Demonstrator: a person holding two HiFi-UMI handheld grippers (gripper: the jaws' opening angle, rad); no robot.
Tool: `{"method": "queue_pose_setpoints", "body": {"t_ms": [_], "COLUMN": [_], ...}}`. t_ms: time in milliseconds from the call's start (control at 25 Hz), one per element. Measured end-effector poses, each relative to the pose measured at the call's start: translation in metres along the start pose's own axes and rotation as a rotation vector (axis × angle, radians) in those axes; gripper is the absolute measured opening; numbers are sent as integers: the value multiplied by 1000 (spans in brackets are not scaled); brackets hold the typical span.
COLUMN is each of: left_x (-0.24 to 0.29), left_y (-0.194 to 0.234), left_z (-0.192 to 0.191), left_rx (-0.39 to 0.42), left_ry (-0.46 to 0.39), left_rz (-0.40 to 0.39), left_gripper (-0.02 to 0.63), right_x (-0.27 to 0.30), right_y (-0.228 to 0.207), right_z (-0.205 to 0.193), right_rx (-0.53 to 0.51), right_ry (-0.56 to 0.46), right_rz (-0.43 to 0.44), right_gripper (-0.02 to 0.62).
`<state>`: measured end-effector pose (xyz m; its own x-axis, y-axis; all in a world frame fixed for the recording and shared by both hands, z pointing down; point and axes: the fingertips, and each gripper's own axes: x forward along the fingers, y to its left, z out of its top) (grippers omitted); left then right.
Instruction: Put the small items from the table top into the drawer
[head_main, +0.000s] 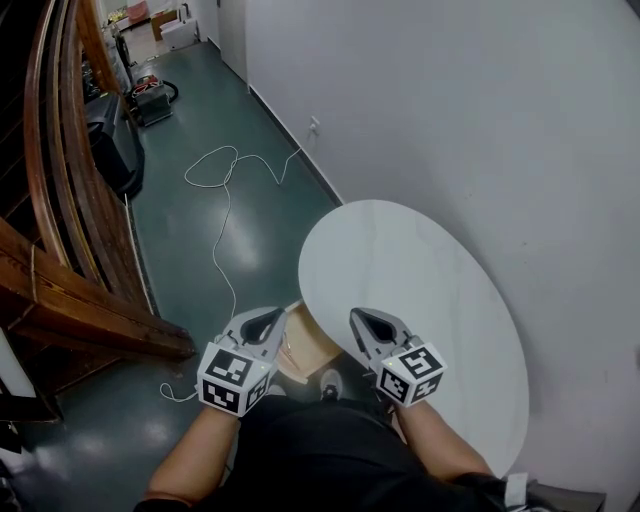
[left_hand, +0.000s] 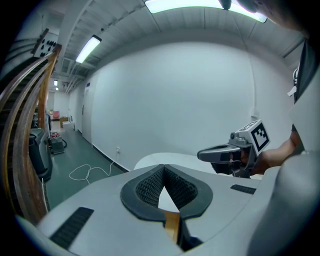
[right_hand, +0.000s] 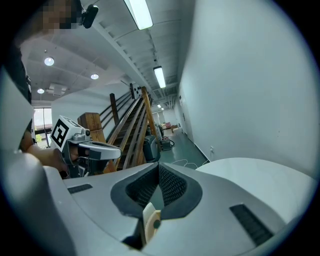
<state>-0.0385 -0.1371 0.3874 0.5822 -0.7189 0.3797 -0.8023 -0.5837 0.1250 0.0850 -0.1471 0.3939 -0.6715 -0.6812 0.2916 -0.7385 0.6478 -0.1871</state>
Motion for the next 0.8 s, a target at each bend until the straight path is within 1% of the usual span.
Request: {"method": "queue_pose_setpoints", "body": {"t_ms": [800], "left_x": [1], "left_y": [2], "left_z": [-2], "left_rx": [3], "left_ry": [10], "left_rz": [2], "left_gripper": [14], "right_x": [4], "right_y": [2], "right_z": [-4], "right_rx": [-6], "right_ry": [14], "right_rz": [6], "right_gripper": [8]}}
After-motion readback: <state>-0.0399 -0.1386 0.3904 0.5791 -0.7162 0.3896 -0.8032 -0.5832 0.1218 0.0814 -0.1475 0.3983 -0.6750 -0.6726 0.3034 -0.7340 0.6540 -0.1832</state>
